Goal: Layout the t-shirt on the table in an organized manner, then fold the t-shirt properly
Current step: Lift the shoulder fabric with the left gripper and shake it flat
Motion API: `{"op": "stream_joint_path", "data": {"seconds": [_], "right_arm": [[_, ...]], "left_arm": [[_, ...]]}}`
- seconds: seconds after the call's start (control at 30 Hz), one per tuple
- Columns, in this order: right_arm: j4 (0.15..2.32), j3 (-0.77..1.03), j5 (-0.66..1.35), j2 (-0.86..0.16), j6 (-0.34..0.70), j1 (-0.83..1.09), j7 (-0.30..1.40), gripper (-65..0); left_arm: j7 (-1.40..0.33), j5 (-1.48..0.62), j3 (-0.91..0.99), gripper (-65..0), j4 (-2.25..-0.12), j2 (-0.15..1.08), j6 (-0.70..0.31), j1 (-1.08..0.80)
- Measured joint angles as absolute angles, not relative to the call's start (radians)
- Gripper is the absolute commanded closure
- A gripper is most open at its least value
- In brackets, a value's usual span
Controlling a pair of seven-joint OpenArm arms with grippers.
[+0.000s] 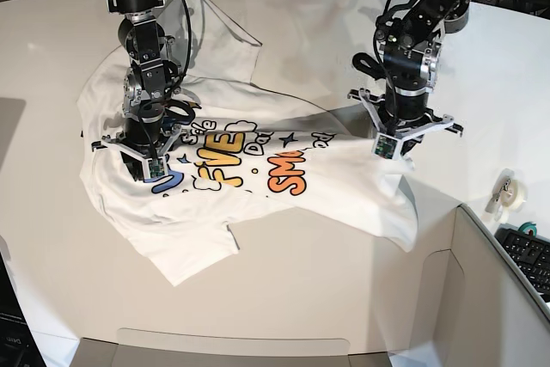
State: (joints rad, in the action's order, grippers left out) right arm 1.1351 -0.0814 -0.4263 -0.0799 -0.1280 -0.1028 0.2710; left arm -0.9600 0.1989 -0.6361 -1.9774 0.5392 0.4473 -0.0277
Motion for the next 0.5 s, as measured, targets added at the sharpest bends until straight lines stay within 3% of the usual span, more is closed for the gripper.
{"op": "stream_joint_path", "data": {"seconds": [0.23,0.5], "right_arm": [[1.135,-0.081,-0.425,-0.08,-0.128,-0.103,0.268,-5.2],[1.134,-0.081,-0.423,-0.08,-0.128,-0.102,0.266,-5.2]], "left_arm": [[-0.941,0.615,-0.809,-0.1,-1.951,0.569,0.443,-0.053],[-0.936,0.695,-0.965,-1.0,-1.781,0.596,0.445,-0.076]]}}
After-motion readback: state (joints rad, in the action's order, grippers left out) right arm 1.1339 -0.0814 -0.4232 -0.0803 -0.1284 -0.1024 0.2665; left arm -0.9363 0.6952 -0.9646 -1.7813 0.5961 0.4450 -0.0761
